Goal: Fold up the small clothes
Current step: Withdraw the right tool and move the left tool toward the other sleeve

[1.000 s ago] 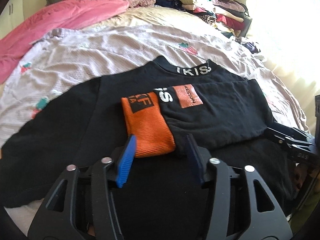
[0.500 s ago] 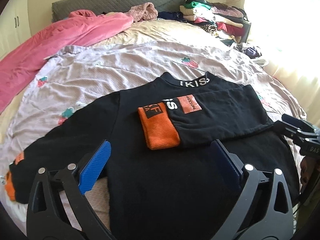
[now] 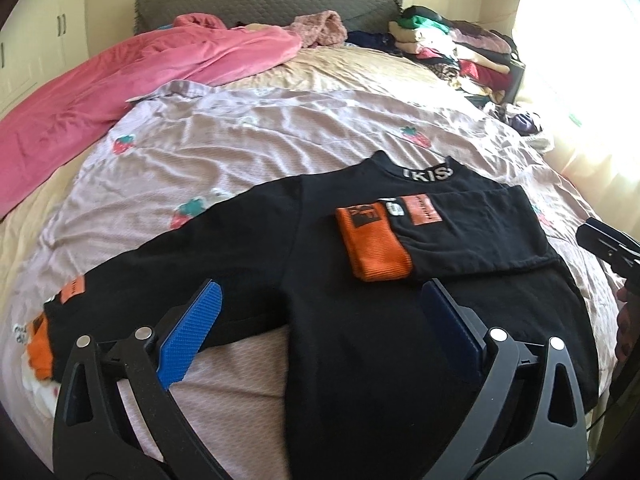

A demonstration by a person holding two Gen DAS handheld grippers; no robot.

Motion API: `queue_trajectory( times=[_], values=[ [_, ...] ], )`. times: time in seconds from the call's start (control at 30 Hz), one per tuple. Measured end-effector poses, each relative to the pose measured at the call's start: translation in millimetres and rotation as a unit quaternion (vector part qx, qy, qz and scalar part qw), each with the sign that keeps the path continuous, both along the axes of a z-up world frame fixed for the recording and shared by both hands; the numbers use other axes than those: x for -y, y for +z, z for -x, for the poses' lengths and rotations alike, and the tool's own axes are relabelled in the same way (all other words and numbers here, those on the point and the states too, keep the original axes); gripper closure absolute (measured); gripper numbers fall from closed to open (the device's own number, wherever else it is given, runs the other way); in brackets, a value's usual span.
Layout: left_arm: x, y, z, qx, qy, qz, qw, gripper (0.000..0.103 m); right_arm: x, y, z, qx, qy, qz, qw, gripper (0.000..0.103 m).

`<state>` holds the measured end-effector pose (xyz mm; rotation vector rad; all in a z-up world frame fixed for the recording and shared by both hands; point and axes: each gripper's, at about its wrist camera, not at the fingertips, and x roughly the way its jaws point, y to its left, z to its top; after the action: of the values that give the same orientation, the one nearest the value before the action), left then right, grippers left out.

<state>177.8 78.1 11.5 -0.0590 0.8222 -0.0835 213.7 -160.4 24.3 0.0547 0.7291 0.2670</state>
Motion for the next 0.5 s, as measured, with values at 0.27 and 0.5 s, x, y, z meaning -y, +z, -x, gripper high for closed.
queue_trajectory(
  times=[0.27,0.5],
  values=[
    [-31.6,0.8,11.8,0.002,0.027,0.010,0.9996,0.009,-26.7,9.2,-0.5,0.008,0.021,0.005,1.000,0.005],
    [-63.0,0.9,22.2,0.003,0.063,0.013,0.9979,0.009,-57.7,10.2,-6.3,0.005,0.050,0.010,0.999,0.005]
  ],
)
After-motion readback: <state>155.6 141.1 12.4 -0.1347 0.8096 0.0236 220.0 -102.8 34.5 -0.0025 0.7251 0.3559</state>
